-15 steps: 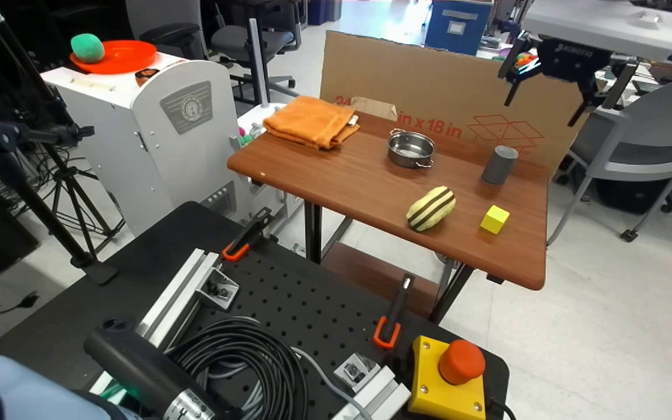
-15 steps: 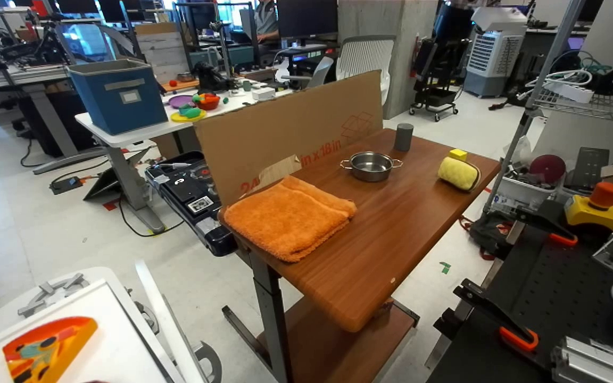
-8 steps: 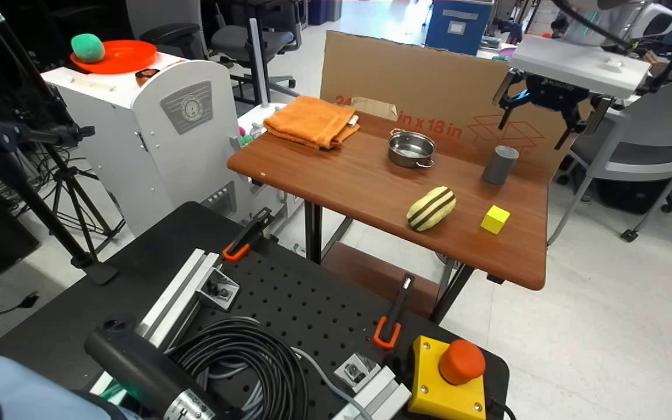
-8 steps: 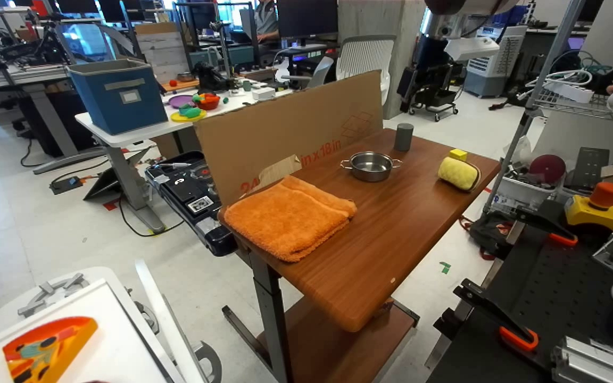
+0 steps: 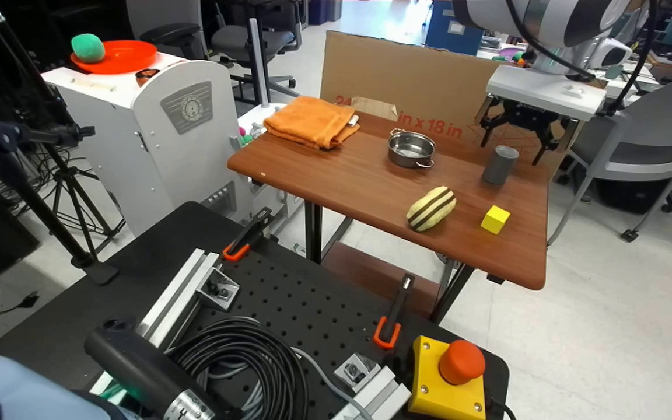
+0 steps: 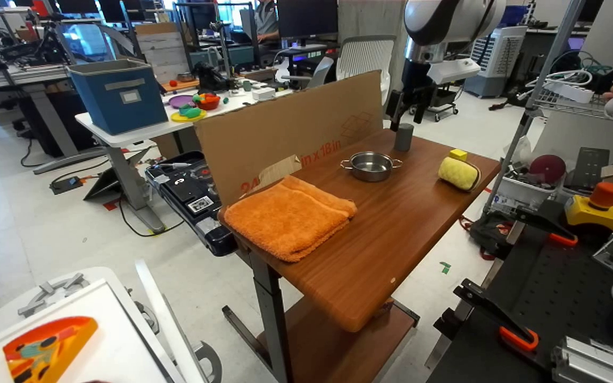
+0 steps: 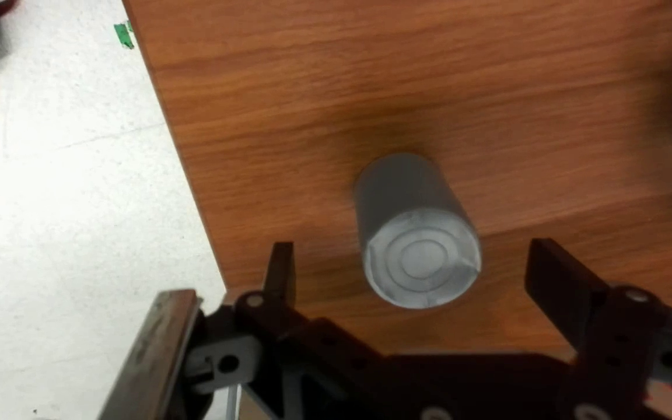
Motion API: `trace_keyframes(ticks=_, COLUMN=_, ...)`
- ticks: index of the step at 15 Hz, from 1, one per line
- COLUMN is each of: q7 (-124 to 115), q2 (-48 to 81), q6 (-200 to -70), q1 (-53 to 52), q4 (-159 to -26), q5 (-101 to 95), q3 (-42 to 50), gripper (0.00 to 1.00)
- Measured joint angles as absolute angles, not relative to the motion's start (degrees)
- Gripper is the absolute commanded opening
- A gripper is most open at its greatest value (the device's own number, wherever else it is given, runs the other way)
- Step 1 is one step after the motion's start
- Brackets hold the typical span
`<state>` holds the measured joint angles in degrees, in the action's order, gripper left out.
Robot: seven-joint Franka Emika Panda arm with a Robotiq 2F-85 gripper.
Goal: Put the grey block into the silver pot
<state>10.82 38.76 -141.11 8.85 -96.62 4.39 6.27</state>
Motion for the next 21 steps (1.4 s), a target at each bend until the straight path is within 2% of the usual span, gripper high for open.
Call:
trace_keyframes(ticks=3, q7=10.3, q2=39.7, q6=-141.0, q1=8.6, q4=-96.3, q5=2.9, q3=6.0, gripper=0.49)
trace_keyframes(ticks=7, q7=10.0, q2=39.9, q6=-140.9, q1=8.5, q4=-96.3, q5=1.2, q3=5.7, gripper=0.21)
trace_keyframes(ticks=14, q7=10.3, q2=35.0, q6=-141.0, q1=7.5, q4=-98.8, q5=1.0, q3=1.6, gripper=0.14)
trace_keyframes(ticks=21, q7=10.3, q2=25.6, q6=-141.3, q1=3.9, q4=-108.4, q5=1.1, q3=-2.2, gripper=0.14)
